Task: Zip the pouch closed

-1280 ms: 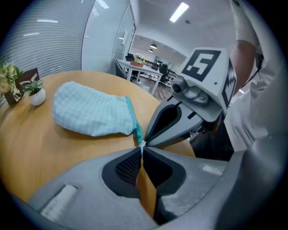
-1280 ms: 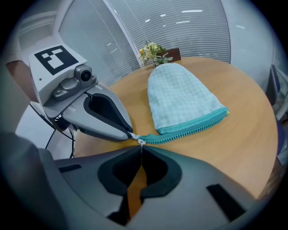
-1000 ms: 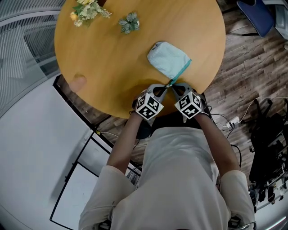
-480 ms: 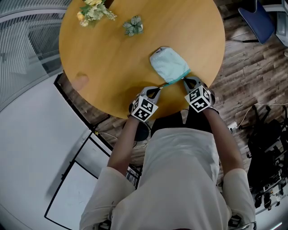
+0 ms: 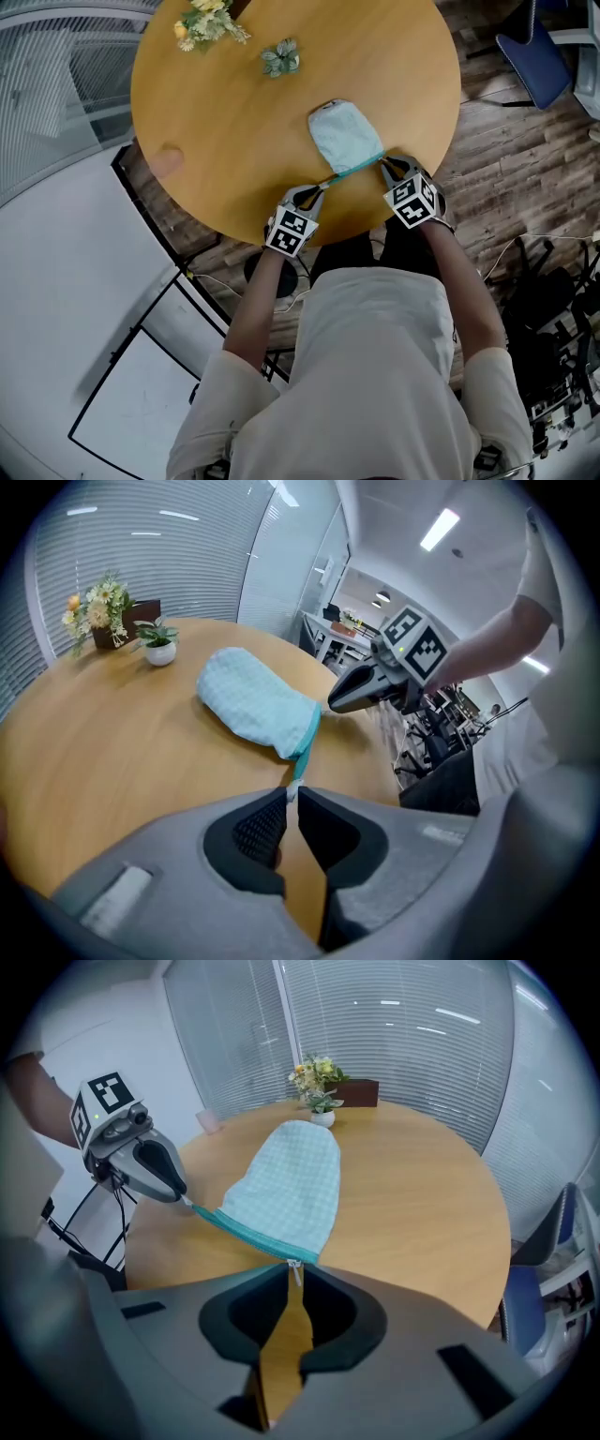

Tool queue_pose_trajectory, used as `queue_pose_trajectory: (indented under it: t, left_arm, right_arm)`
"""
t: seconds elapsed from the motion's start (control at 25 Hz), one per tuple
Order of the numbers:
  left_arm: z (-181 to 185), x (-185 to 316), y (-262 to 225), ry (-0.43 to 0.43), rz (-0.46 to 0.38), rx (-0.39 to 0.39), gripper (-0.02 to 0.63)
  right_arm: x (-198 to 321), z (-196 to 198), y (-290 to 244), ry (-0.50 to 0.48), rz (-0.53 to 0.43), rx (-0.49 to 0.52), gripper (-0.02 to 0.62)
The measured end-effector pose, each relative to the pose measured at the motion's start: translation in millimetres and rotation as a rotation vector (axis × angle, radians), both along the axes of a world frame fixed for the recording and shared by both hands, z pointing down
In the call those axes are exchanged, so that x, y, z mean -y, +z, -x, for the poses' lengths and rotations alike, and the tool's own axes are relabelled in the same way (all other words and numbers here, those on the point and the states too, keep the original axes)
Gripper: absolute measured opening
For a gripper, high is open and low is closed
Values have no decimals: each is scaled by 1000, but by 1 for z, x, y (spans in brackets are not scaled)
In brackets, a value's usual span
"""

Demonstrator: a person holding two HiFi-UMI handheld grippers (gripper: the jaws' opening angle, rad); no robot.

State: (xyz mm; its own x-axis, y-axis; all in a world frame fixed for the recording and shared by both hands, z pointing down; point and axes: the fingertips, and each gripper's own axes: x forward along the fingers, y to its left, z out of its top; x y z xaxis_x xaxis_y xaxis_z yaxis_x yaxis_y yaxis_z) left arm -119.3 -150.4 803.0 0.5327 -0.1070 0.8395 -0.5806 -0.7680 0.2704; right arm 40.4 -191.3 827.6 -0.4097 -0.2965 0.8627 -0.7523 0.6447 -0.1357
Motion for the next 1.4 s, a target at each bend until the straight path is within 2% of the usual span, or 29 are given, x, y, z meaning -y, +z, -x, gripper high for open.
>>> queue_pose_trajectory:
  t: [0.44, 0.64, 0.76, 0.88, 1.12, 1.28, 1.4]
  left_arm:
    - [-19, -27, -42, -189, -75, -2, 44]
    - [-18, -38, -60, -404, -63, 13, 44]
    - [-17, -49, -78, -530, -55, -17, 44]
    - [-18, -66, -101, -616, -59, -57, 44]
    - [-9, -95, -160, -708, -135, -116, 44]
    - [-9, -109, -204, -746, -207, -192, 44]
    - [-3, -119, -235, -738, -267, -225, 44]
  right_arm:
    - [-11, -24, -54, -99, -67, 53, 55]
    - [-20, -34, -90, -123, -80, 105, 55]
    - [-29, -41, -114, -123, -78, 134, 52]
    - [-41, -45, -137, -122, -77, 181, 51]
    - [-54, -41, -185, -126, -102, 277, 43]
    - [-58, -48, -230, -71, -160, 351, 32]
    - [-64, -50, -263, -28, -213, 396, 26]
